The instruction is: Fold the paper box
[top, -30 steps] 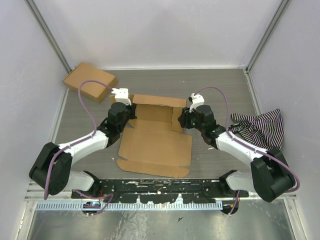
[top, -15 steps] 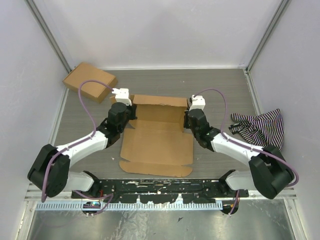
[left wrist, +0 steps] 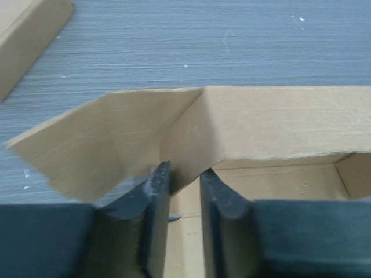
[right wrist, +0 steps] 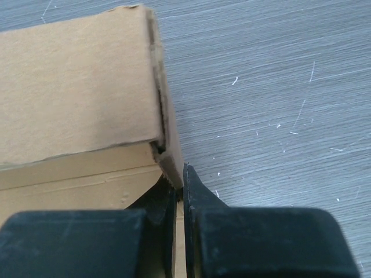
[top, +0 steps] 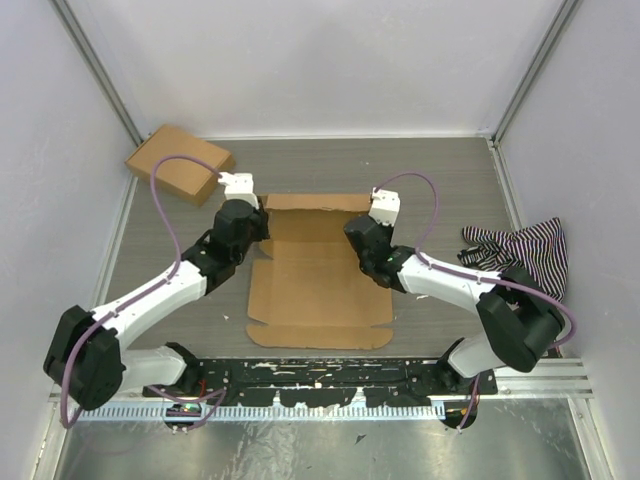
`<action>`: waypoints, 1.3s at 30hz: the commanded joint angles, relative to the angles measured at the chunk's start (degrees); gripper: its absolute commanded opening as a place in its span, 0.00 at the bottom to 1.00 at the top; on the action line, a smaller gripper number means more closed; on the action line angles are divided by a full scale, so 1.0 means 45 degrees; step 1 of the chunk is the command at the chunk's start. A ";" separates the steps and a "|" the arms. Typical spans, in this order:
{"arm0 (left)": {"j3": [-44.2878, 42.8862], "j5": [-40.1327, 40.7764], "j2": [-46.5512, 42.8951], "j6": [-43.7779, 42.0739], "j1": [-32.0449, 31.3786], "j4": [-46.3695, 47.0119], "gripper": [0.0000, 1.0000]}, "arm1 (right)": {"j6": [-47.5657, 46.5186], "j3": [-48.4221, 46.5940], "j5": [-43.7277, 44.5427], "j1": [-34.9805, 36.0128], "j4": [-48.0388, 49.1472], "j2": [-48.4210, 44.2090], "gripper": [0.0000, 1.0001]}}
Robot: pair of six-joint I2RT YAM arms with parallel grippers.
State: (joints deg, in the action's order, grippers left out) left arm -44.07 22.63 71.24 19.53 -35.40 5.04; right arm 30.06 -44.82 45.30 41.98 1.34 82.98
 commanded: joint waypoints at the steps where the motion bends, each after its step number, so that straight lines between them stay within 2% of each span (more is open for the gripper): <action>1: -0.0595 0.1905 -0.0939 -0.0044 0.0127 -0.1607 0.41 | 0.0017 0.0197 0.1418 -0.0260 -0.0795 -0.0256 0.01; 4: -0.0589 0.1983 -0.1360 -0.0232 0.0234 -0.1631 0.68 | -0.0598 0.0280 0.0921 -0.0381 -0.0785 -0.0613 0.01; 7: -0.0997 0.1002 -0.1245 -0.0230 0.0783 -0.1835 0.72 | -0.1395 0.0364 0.0205 -0.0735 -0.0831 -0.0932 0.01; 13: -0.1487 0.0675 -0.0733 0.0544 0.2254 -0.1612 0.71 | -0.3201 0.0768 -0.1729 -0.2117 -0.0606 -0.1790 0.01; 18: -0.0841 -0.1027 -0.0364 0.1422 0.4122 -0.0176 0.66 | -0.4796 0.1161 -0.4493 -0.3816 0.0234 -0.2622 0.01; 20: -0.0587 -0.1785 -0.0006 0.1527 0.4474 0.0547 0.64 | -0.5371 0.1287 -0.5384 -0.4144 0.0664 -0.2829 0.01; 23: -0.0374 -0.2669 0.1032 0.1332 0.4524 0.1898 0.61 | -0.5881 0.1208 -0.6296 -0.4439 0.0866 -0.2832 0.01; 26: -0.0305 -0.3971 0.2113 0.1209 0.4524 0.3152 0.59 | -0.5926 0.1068 -0.6655 -0.4521 0.0825 -0.2784 0.01; 29: -0.0194 -0.4534 0.3117 0.1074 0.4519 0.4024 0.57 | -0.5877 0.0988 -0.6839 -0.4550 0.0708 -0.2811 0.01; 36: 0.0613 -0.4178 0.3179 0.0950 0.4521 0.5167 0.56 | -0.5920 0.0748 -0.6805 -0.4690 0.0224 -0.2924 0.01; 39: 0.0709 -0.4873 0.3202 0.0862 0.4508 0.5524 0.57 | -0.5848 0.0717 -0.6912 -0.4753 0.0178 -0.2932 0.01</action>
State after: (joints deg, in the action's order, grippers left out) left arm -41.82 4.03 86.78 24.32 -15.09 23.24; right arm 4.93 -39.07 15.22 21.12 1.65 71.83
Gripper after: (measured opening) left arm 0.565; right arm 0.085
